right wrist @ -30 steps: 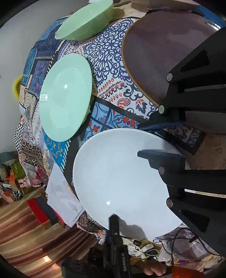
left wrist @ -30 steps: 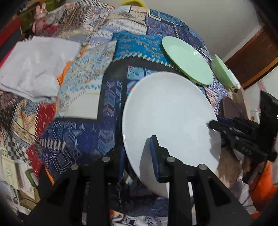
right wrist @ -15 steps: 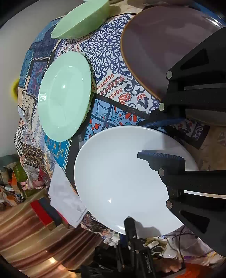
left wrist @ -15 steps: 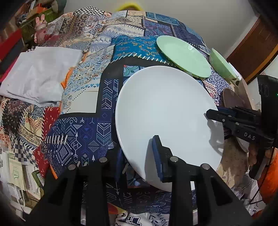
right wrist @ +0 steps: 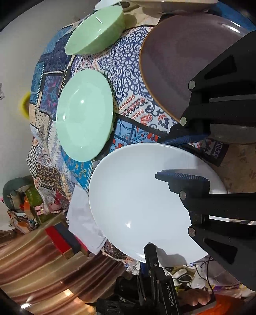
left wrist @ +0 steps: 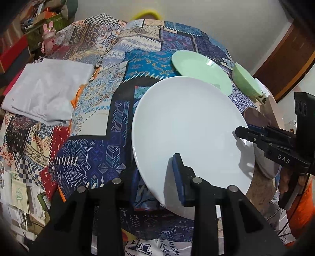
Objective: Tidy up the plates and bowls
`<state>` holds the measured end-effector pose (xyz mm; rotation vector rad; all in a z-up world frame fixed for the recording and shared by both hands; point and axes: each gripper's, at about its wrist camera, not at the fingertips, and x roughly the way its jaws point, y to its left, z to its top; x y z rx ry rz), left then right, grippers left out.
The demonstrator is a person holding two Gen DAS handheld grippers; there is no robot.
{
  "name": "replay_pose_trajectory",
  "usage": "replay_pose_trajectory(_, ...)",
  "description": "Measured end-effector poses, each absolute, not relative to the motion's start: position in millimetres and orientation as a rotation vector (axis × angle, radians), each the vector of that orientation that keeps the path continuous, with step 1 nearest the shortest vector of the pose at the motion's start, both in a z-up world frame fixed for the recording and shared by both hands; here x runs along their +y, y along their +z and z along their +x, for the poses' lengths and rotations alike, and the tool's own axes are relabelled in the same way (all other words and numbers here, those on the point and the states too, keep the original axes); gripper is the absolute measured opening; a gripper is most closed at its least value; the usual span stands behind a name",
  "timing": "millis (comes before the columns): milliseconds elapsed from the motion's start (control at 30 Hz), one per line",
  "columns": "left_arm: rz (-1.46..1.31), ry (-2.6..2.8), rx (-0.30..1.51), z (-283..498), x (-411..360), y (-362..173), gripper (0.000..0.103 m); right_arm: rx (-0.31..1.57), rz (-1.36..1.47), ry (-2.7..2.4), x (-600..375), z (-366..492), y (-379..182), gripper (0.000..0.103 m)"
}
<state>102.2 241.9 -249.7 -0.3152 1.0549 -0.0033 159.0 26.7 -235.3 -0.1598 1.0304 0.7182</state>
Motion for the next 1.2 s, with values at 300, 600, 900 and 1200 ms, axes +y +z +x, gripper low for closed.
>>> replay_pose_trajectory(300, -0.282, -0.040, 1.024, 113, 219, -232, 0.032, 0.996, -0.105, 0.689, 1, 160, -221, 0.026)
replay_pose_trajectory(600, -0.269, -0.086, 1.014, 129, 185, -224, 0.032, 0.971, -0.054, 0.647, -36, 157, -211, 0.026)
replay_pose_trajectory(900, -0.245, -0.133, 1.025, 140, 147, -223, 0.032, 0.971, -0.021, 0.604, -74, 158, -208, 0.026)
replay_pose_trajectory(1200, -0.219, -0.164, 1.061, 149, 116, -229, 0.032, 0.980, 0.004, 0.570, -108, 154, -213, 0.026)
